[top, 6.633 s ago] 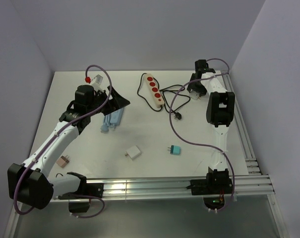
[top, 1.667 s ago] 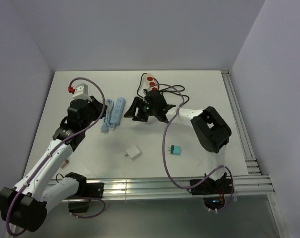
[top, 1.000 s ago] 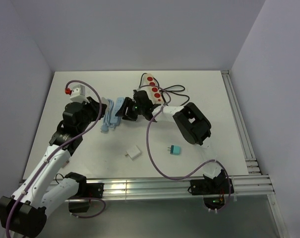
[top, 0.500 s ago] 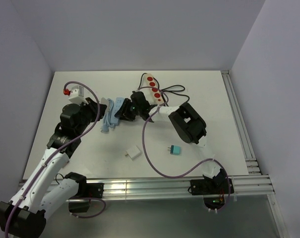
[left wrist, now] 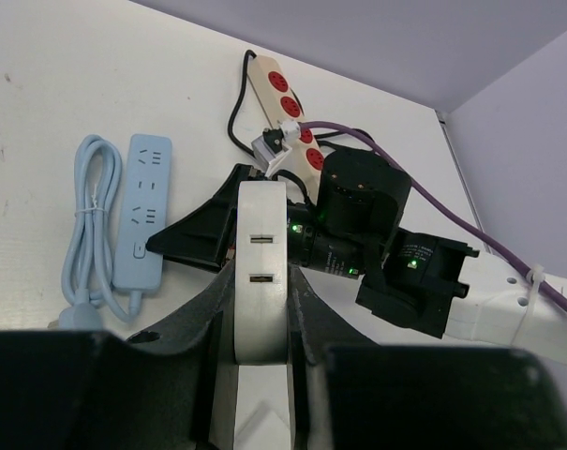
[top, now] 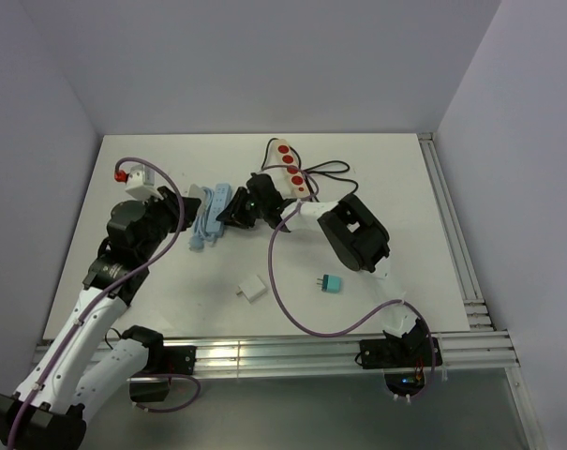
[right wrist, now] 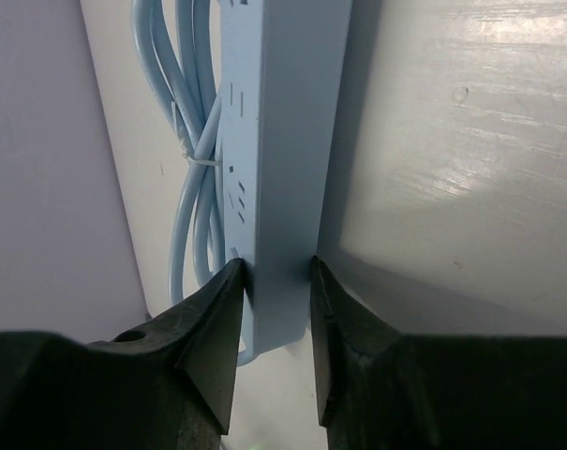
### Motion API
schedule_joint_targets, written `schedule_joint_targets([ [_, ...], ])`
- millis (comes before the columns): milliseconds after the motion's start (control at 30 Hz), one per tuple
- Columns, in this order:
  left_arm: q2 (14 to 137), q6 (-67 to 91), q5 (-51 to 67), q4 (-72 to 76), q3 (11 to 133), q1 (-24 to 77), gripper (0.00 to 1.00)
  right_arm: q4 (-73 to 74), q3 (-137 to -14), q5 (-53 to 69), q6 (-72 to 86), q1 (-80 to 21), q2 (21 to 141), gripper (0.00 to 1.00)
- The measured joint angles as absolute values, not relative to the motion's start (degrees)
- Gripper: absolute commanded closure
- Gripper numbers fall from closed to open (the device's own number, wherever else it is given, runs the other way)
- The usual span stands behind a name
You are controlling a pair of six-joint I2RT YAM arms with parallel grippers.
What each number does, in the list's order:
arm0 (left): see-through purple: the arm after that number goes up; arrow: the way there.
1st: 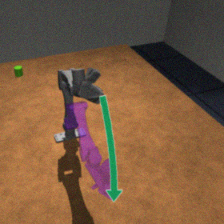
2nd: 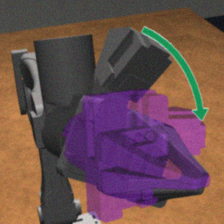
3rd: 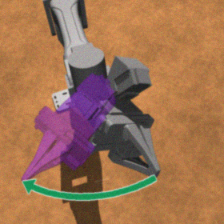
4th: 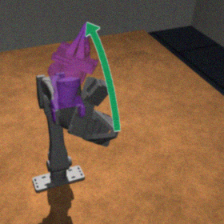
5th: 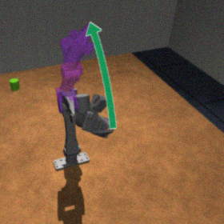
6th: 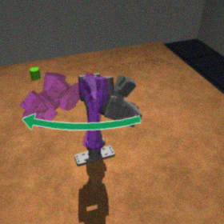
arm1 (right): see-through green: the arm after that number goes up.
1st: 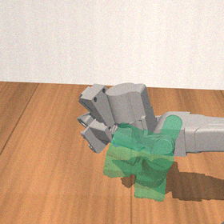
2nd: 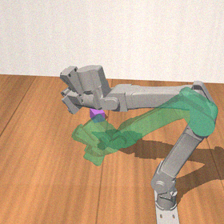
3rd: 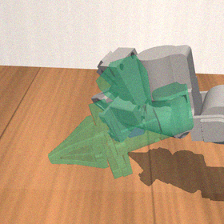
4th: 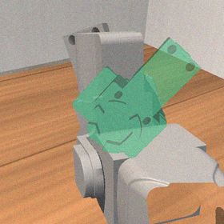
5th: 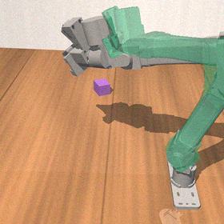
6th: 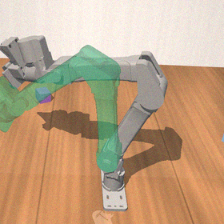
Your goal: Insert the plug
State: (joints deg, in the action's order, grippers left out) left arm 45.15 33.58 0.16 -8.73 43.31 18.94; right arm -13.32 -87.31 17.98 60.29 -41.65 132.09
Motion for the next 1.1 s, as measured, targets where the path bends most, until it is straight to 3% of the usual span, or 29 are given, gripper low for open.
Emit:
schedule_joint_targets([
  [233, 44.45, 33.58, 0.32, -9.65, 43.31, 18.94, 1.0, -17.37, -84.68, 17.93, 62.48, -41.69, 132.07, 0.88],
  [600, 43.42, 33.61, 1.69, -10.61, 43.31, 18.87, 1.0, -26.26, -73.52, 15.73, 66.22, -44.14, 126.91, 0.89],
  [733, 42.81, 33.61, 2.13, -10.68, 43.31, 18.87, 1.0, -26.68, -66.22, 16.21, 65.52, -46.87, 123.74, 0.84],
  [933, 41.28, 32.67, 5.65, -11.46, 43.31, 18.83, 1.0, -24.58, -59.61, 16.64, 58.98, -48.82, 116.68, 0.57],
  [1100, 40.1, 32.18, 13.61, -11.64, 43.31, 18.79, 1.0, -16.73, -54.87, 13.82, 50.63, -47.72, 102.72, 0.46],
])
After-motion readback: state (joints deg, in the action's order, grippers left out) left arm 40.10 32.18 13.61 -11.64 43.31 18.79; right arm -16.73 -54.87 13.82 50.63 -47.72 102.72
